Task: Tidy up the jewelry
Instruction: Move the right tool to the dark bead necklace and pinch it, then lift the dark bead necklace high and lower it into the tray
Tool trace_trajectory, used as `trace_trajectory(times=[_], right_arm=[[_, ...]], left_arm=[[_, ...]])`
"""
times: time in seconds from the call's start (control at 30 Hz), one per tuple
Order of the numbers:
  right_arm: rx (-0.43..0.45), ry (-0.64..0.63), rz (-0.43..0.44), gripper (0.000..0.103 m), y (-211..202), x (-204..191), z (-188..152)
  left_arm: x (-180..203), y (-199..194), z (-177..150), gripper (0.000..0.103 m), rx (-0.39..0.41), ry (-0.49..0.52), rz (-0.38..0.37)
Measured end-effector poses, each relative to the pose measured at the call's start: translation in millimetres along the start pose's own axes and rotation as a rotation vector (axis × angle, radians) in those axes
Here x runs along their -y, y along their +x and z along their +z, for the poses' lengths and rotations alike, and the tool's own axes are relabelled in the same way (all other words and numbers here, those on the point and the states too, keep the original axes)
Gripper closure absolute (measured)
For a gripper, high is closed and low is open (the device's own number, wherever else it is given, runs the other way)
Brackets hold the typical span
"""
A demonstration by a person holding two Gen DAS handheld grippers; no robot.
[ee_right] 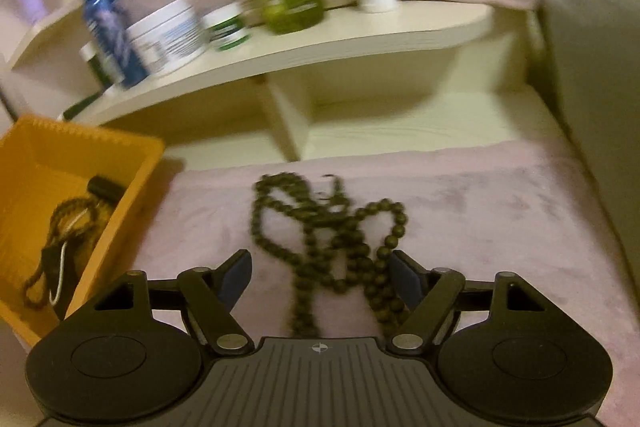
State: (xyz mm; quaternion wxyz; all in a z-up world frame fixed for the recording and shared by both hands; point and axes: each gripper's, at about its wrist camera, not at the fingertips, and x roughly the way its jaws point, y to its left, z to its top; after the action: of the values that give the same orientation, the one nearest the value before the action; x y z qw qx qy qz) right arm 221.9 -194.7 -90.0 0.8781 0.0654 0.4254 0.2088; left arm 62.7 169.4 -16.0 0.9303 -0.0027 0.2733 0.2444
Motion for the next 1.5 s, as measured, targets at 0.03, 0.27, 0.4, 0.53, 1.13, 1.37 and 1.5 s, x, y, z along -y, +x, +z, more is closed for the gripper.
trace_trajectory(times=[0.03,0.27,0.4,0.53,1.13,1.37,1.5], right_arm=[[0.003,-0.022,-0.002,0.028,2.0,-4.6,-0.6],[0.023,-0.144,-0.086,0.052,13.8,-18.4,-2.7],[0.021,-0.212,-0.112,0.057,15.7,-19.7,-4.8],[0.024,-0.257,-0.110,0.083,14.1,-24.2,-8.0],[0.037,-0.172,-0.057,0.096,-7.8,-21.3,6.4],[0.114,-0.138,0.002,0.096,-46.1,-22.2,29.4],[0.168,-0.160,0.027,0.096,-70.4,-27.7,43.3]], left_arm=[[-0.3,0.0,-0.1,0.088,0.000,0.000,0.000],[0.1,-0.1,0.2,0.088,0.000,-0.001,0.000],[0.0,-0.1,0.2,0.088,0.000,0.000,0.000],[0.2,0.1,0.4,0.088,-0.001,0.000,0.000],[0.1,0.1,0.6,0.088,-0.002,-0.001,0.000],[-0.3,-0.1,0.6,0.088,-0.001,-0.006,-0.002],[-0.6,0.0,0.8,0.088,-0.001,-0.006,-0.002]])
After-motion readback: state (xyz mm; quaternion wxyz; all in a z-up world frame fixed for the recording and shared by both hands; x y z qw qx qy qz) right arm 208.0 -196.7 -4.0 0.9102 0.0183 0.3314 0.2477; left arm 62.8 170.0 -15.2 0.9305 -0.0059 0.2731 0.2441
